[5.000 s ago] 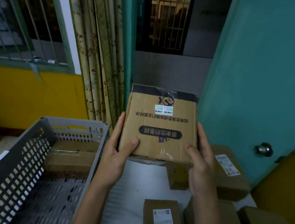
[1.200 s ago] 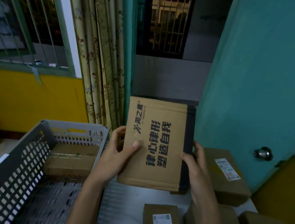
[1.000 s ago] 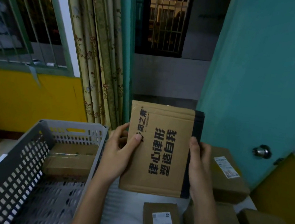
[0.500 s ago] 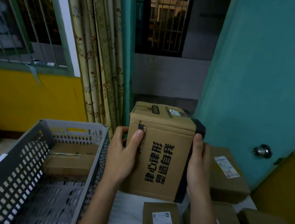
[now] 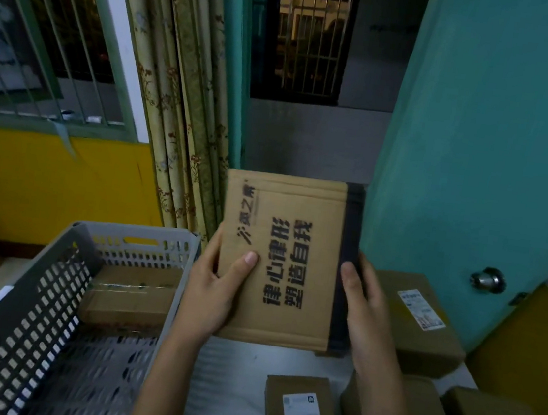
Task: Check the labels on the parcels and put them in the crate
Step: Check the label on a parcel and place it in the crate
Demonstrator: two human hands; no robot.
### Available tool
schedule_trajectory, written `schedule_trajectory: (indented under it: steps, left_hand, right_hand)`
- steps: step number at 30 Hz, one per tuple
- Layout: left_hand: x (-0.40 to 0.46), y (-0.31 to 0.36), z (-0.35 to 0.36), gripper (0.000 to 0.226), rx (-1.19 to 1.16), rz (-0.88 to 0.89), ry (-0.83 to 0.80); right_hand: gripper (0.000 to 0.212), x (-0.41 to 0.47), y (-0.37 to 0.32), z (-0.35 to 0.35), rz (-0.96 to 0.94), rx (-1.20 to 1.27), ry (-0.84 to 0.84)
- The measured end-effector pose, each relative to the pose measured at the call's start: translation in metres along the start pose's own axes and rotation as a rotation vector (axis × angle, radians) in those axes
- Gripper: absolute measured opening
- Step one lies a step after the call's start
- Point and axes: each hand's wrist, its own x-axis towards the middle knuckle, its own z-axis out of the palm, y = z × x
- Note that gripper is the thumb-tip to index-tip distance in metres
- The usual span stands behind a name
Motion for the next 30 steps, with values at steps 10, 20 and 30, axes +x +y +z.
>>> schedule_trajectory:
  steps: [10, 20, 30]
  left_hand:
    - [0.006, -0.003, -0.012, 0.053, -0.121, -0.081, 0.122]
    - [0.011, -0.012, -0.032, 0.047, -0.230, -0.228, 0.124]
    - [0.014, -0.010, -0.004, 0.067, 0.509, 0.087, 0.179]
  right_hand:
    - [0.083, 0.004, 0.010, -0.002, -0.127, -0.084, -0.286]
    - [0.082, 0.014, 0.021, -0.014, 0.196, 0.073, -0.054]
    - [0.029, 0.011, 0.025, 0.003, 0.083, 0.104, 0.164]
